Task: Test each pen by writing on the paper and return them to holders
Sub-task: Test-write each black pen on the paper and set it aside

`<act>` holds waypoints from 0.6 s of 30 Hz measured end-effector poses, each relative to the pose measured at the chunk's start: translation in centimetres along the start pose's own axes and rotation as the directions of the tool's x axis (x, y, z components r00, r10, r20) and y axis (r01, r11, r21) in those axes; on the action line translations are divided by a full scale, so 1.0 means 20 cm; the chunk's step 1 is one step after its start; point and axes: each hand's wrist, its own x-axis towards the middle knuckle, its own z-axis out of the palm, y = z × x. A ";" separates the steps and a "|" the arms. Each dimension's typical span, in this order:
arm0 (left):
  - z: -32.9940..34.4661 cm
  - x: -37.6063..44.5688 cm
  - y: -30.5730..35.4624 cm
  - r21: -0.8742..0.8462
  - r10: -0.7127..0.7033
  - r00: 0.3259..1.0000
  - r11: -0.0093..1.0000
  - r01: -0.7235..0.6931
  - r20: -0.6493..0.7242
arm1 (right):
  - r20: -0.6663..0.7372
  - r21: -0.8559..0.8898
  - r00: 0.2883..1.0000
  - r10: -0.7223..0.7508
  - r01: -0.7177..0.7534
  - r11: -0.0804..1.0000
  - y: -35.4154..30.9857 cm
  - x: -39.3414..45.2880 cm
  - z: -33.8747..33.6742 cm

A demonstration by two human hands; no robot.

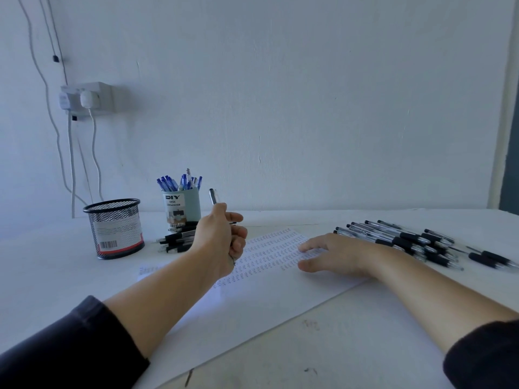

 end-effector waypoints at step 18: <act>0.00 -0.01 0.00 0.044 -0.060 0.989 0.998 0.054 0.136 | 0.013 -0.003 1.000 -0.015 0.015 1.000 0.00 0.00 0.00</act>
